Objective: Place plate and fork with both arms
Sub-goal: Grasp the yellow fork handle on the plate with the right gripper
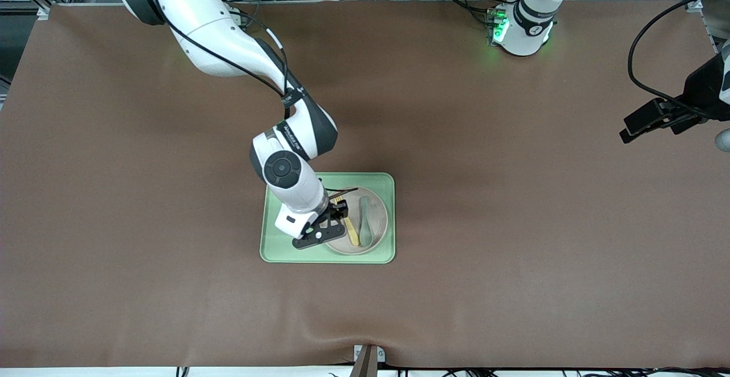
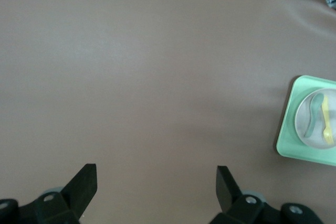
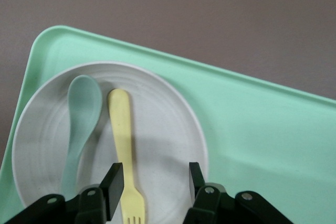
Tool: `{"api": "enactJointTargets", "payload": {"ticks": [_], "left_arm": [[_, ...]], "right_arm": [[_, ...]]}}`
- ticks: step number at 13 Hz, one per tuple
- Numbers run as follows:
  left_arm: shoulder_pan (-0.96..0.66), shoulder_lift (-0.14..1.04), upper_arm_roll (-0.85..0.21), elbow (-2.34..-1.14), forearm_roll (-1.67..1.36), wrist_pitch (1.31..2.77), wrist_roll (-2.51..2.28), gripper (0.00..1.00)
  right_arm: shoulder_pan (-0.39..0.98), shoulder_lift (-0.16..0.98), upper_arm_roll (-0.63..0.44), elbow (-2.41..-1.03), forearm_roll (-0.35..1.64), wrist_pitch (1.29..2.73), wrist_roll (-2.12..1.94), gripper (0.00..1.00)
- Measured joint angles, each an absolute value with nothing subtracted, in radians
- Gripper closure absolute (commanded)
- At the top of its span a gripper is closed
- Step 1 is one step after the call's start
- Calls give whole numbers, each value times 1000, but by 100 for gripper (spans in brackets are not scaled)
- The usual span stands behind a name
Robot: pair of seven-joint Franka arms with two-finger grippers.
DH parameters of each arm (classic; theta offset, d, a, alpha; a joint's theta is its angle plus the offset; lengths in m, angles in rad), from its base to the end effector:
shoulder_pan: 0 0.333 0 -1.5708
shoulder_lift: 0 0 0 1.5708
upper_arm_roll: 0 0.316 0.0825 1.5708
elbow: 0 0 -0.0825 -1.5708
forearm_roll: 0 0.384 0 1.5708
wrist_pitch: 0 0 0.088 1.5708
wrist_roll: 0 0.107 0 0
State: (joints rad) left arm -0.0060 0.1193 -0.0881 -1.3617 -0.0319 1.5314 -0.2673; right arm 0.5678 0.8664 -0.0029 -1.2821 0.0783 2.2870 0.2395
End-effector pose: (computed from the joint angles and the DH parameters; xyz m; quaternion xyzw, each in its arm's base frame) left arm 0.5851 -0.0550 0.6515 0.9958 0.0859 0.0212 0.0254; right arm 0.6431 0.4104 0.2404 -0.9874 -0.1388 -0.0518 0.0548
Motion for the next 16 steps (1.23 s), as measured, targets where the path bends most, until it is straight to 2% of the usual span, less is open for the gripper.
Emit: {"api": "enactJointTargets", "payload": {"ticks": [3, 5, 9, 12, 16], "left_arm": [[-5, 119, -89, -1385, -32, 1532, -254, 0], [-5, 115, -91, -1408, -32, 1548, -253, 0], [-5, 60, -94, -1489, -32, 1595, -251, 0], [-5, 42, -94, -1501, -32, 1597, -239, 0], [-5, 42, -95, -1503, -32, 1601, -237, 0]], "right_arm": [[588, 887, -3, -1282, 73, 2297, 249, 43], [592, 897, -3, -1282, 71, 2304, 249, 48], [615, 920, -3, -1282, 59, 2314, 269, 48], [621, 929, -4, -1282, 46, 2323, 287, 56], [621, 929, -5, -1282, 40, 2324, 290, 59]]}}
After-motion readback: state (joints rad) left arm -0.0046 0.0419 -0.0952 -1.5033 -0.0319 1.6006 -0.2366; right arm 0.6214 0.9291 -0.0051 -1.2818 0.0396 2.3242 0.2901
